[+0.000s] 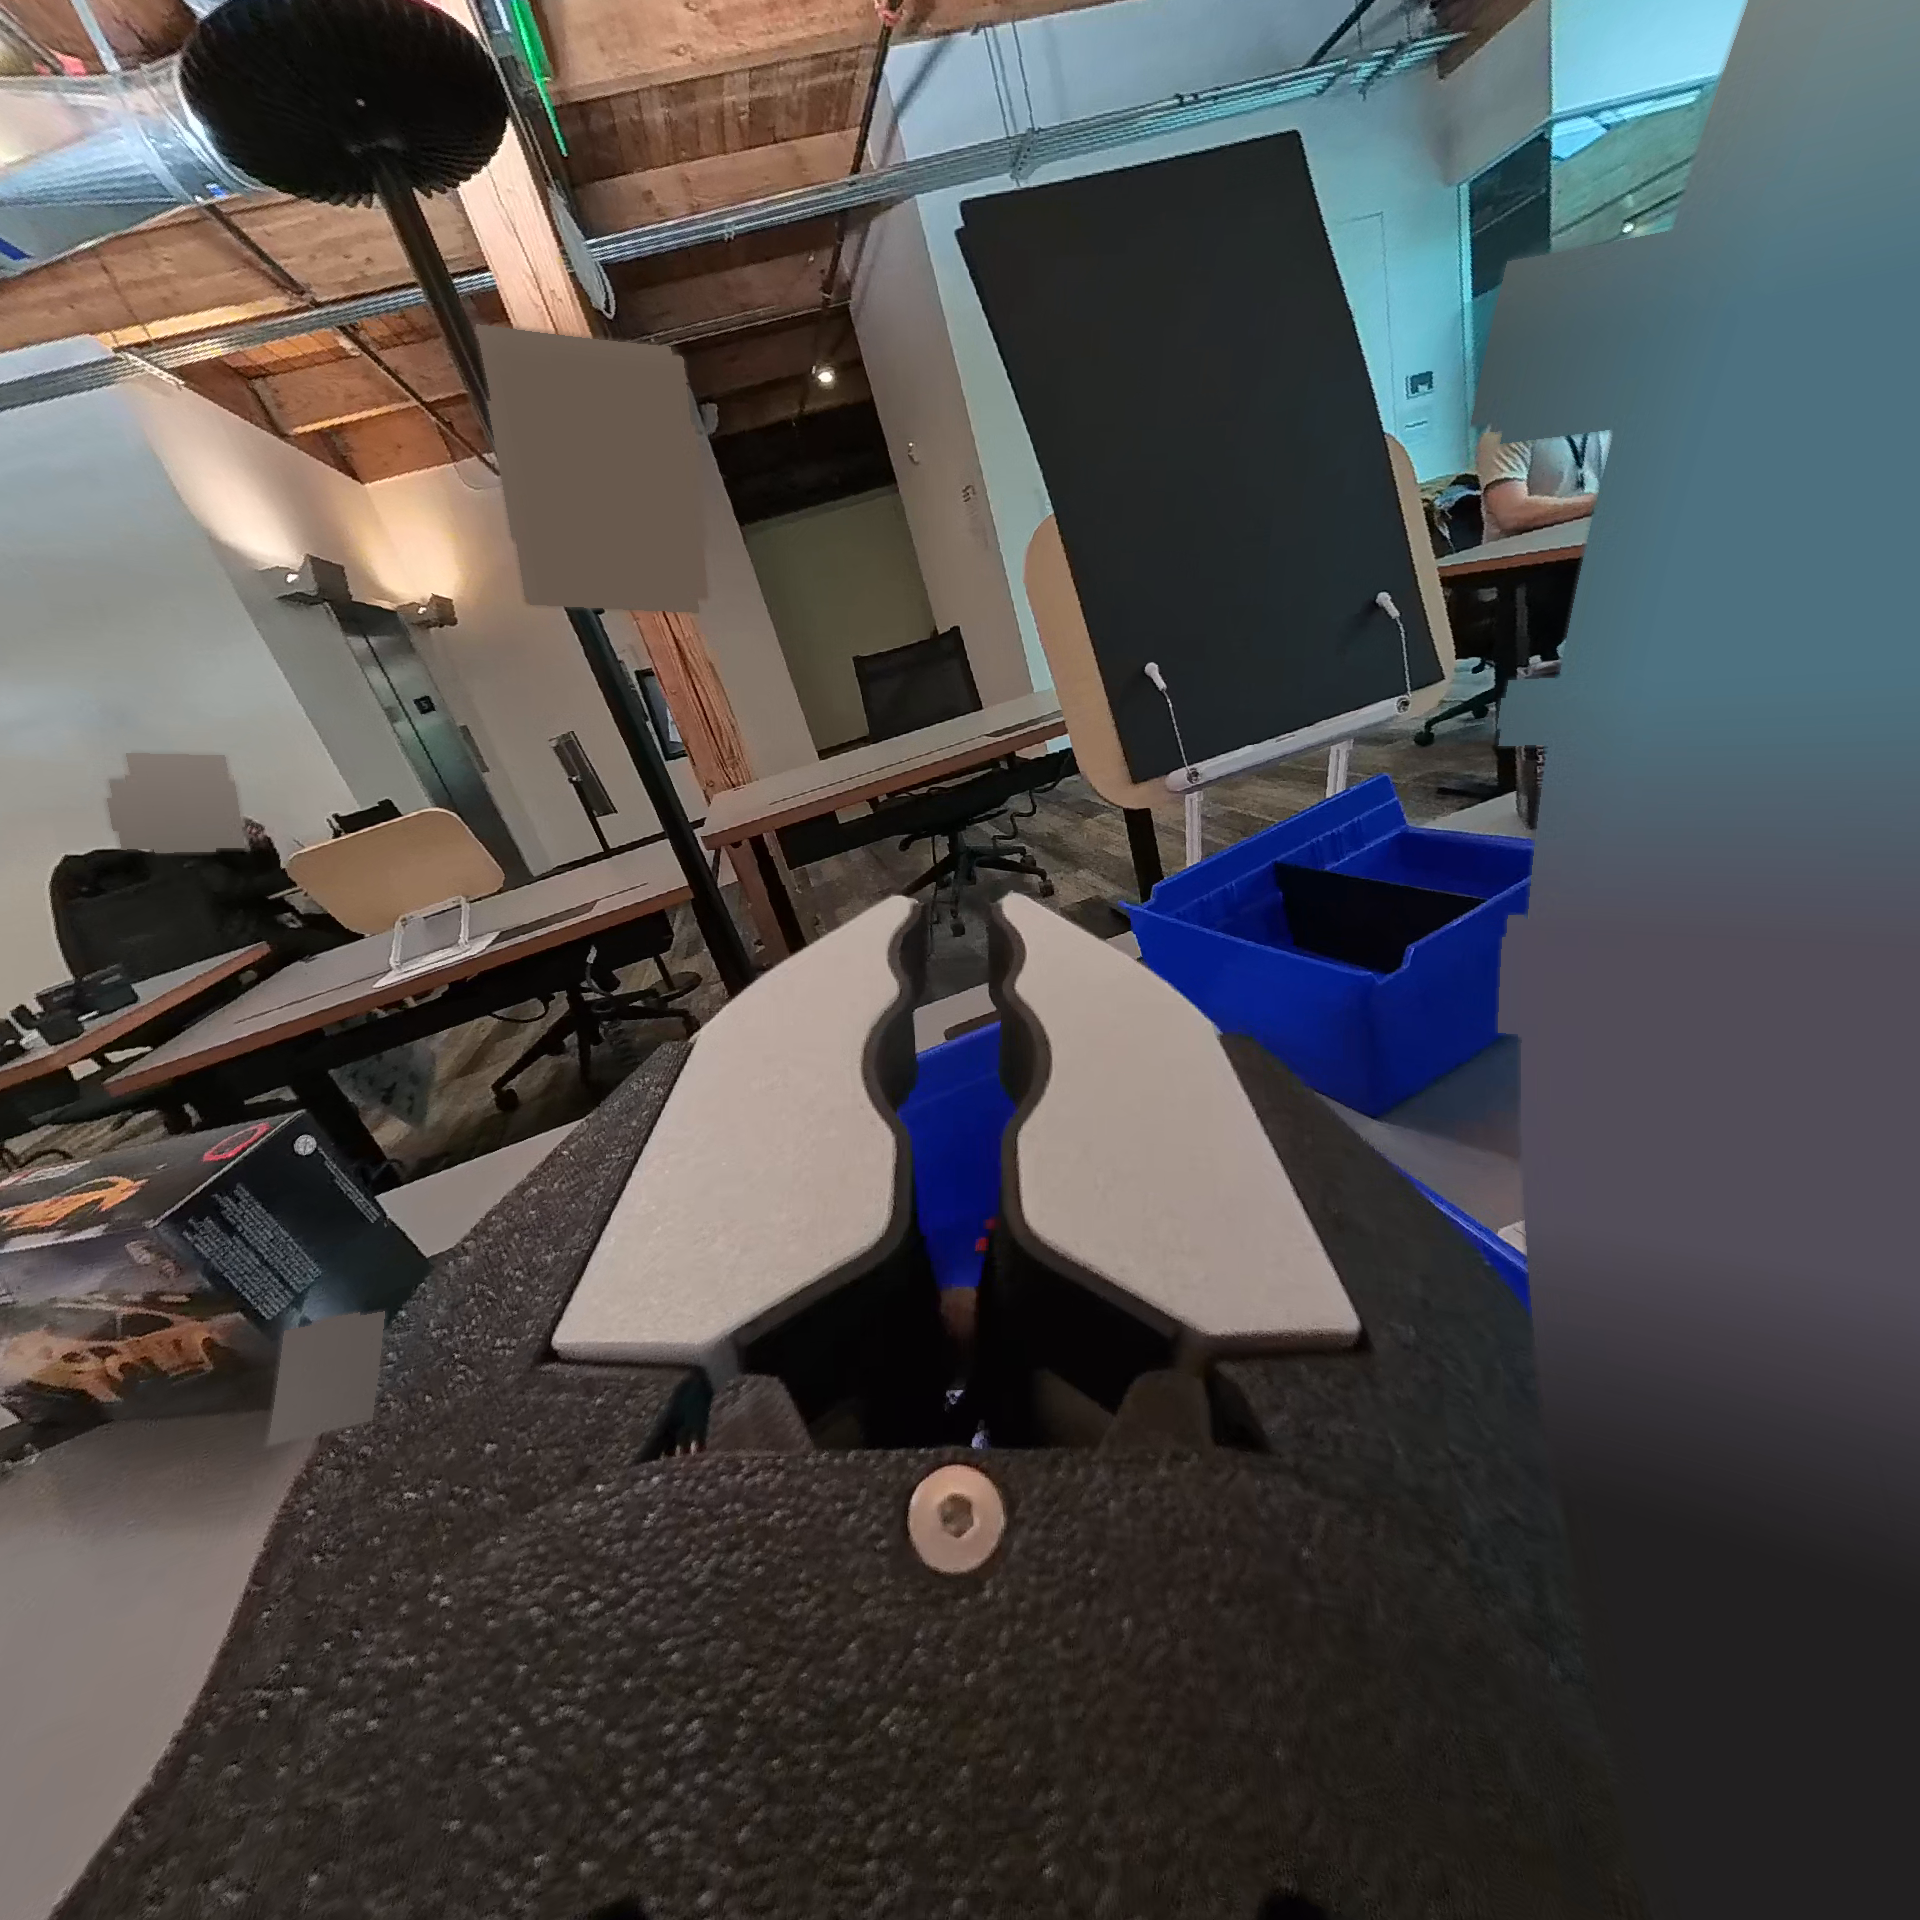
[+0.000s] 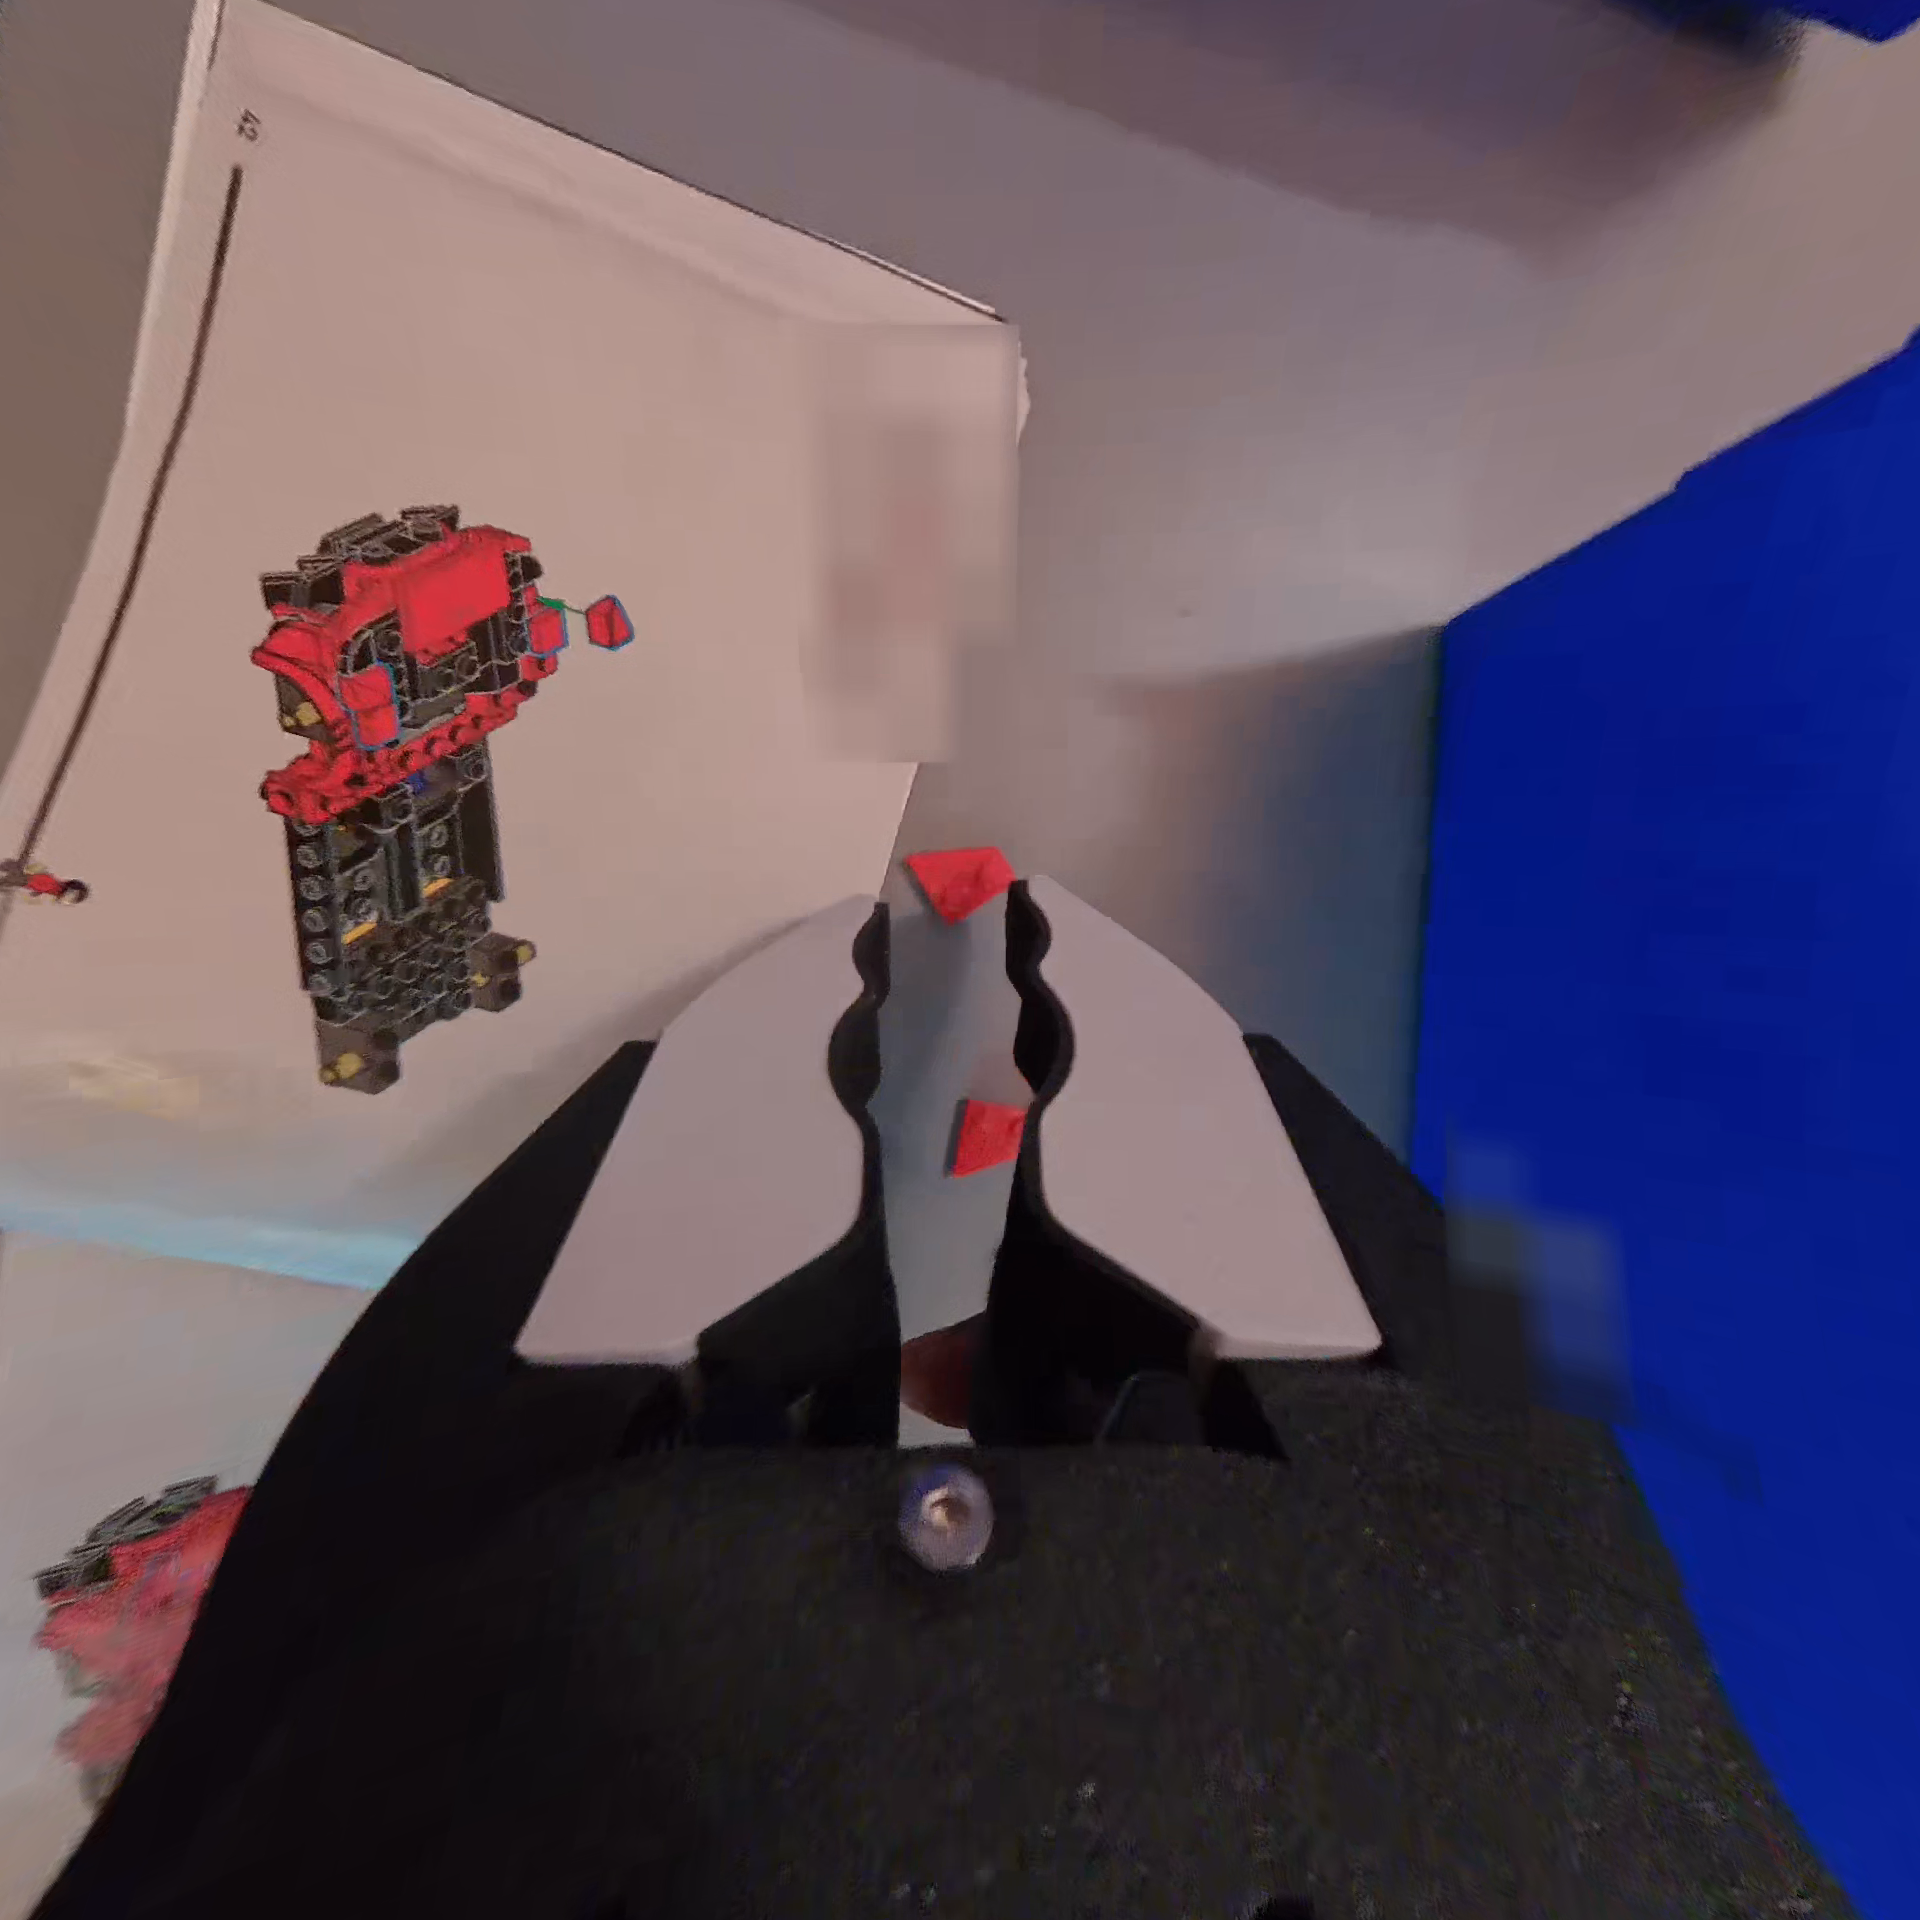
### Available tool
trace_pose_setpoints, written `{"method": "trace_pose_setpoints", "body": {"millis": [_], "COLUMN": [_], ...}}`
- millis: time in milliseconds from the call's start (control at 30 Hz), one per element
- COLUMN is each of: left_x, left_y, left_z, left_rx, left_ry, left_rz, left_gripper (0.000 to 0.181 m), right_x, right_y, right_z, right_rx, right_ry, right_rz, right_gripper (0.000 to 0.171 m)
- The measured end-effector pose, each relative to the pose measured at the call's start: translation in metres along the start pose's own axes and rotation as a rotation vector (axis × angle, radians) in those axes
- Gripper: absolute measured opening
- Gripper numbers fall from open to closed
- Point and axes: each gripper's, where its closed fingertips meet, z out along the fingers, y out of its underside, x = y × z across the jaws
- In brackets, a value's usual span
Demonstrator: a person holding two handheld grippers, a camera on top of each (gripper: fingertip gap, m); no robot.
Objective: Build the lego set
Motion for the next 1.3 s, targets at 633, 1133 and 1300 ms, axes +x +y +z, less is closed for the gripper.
{"method": "trace_pose_setpoints", "body": {"millis": [633,1133,1300], "left_x": [0.006,0.009,0.008], "left_y": [-0.005,-0.005,-0.005], "left_z": [-0.001,-0.001,-0.001], "left_rx": [0.036,0.028,0.028], "left_ry": [0.038,0.047,0.042], "left_rz": [0.007,0.025,0.027], "left_gripper": [0.01,0.01,0.01], "right_x": [0.019,0.007,0.009], "right_y": [0.03,0.037,0.035], "right_z": [-0.001,-0.029,-0.07], "right_rx": [-0.056,0.046,0.21], "right_ry": [0.016,0.041,0.21], "right_rz": [0.36,0.456,0.578], "right_gripper": [0.017,0.034,0.031]}}
